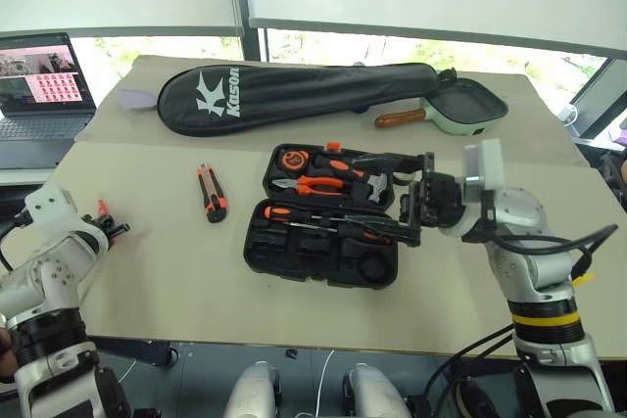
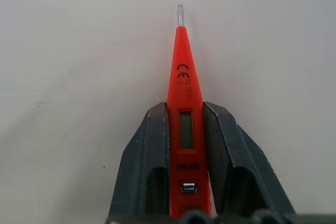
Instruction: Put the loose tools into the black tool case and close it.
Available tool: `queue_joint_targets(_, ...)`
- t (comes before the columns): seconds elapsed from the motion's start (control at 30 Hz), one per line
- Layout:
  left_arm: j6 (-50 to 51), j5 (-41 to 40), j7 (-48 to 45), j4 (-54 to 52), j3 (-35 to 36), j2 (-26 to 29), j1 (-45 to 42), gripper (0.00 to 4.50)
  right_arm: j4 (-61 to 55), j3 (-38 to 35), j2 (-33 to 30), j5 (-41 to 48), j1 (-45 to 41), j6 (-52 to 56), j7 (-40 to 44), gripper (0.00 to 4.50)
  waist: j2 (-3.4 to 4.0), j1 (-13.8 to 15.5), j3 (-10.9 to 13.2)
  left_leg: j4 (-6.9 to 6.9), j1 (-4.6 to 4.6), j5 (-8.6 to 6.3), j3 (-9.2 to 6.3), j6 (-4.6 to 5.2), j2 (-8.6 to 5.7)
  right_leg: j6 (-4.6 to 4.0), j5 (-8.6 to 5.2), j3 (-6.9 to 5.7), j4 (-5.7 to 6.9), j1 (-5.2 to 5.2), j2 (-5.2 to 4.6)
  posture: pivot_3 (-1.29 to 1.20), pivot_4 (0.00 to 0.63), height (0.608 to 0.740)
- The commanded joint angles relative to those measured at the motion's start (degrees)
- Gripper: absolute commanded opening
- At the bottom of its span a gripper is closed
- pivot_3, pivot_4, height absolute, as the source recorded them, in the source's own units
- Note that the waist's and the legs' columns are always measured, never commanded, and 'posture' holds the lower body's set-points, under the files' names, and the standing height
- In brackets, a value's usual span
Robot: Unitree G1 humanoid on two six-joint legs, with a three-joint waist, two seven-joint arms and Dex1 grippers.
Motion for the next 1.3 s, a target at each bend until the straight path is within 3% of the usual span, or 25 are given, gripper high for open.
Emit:
queue_joint_targets(0.03,-9.1,-3.5,-22.9,-12.2,-5.3,6.2,2.4,0.47,-2.1,-4.5,-2.7,1.4,1.8,-1.1,0.6,4.50,-0.23,0.0,0.1,0.00,-0.09,0.02,-0.01,-0.03,0.02,-0.01,0.01,-0.04,-0.02,-0.05,0.00,0.00,0.150,0.740)
queue_joint_targets(0.1,-15.2,-2.3,-35.7,-16.0,-11.1,10.0,4.0,0.47,-2.1,-6.1,-4.6,1.6,3.7,-0.8,1.3,4.50,-0.31,0.1,0.1,0.00,-0.22,0.04,-0.04,-0.07,0.05,-0.05,0.02,-0.08,-0.06,-0.14,-0.03,0.00,0.150,0.740)
queue_joint_targets(0.23,-29.3,5.1,-52.8,-15.6,-23.8,14.8,1.2,0.47,-0.6,-8.3,-7.4,0.8,6.8,-1.7,2.9,4.50,0.00,0.1,0.1,-0.21,-0.09,0.03,0.08,-0.06,0.00,-0.10,0.00,-0.05,-0.25,-0.04,-0.21,0.00,0.150,0.740)
queue_joint_targets(0.5,-51.2,24.6,-64.4,2.7,-46.3,8.3,-19.1,0.47,-1.4,-9.6,-8.6,0.7,10.9,-2.4,3.4,4.50,0.05,0.1,0.2,-0.21,-0.19,0.08,0.39,0.03,-0.04,-0.08,-0.03,0.02,-0.29,-0.05,0.27,0.00,0.150,0.740)
queue_joint_targets(0.8,-59.8,31.1,-69.3,15.7,-52.9,3.2,-26.9,0.47,-3.8,-12.2,-10.4,2.0,15.5,-1.5,3.0,4.50,0.03,0.2,0.2,-0.09,-0.33,0.06,0.34,0.08,-0.08,0.05,-0.07,0.03,-0.29,-0.08,0.26,0.00,0.150,0.740)
queue_joint_targets(1.3,-45.1,39.6,-69.3,13.2,-57.1,3.8,-27.8,0.47,-4.1,-11.4,-10.1,2.0,15.7,-1.0,2.7,4.50,0.03,0.2,0.2,0.23,-0.24,0.06,0.24,0.08,-0.08,0.09,-0.09,0.00,-0.04,0.08,0.28,0.00,0.150,0.740)
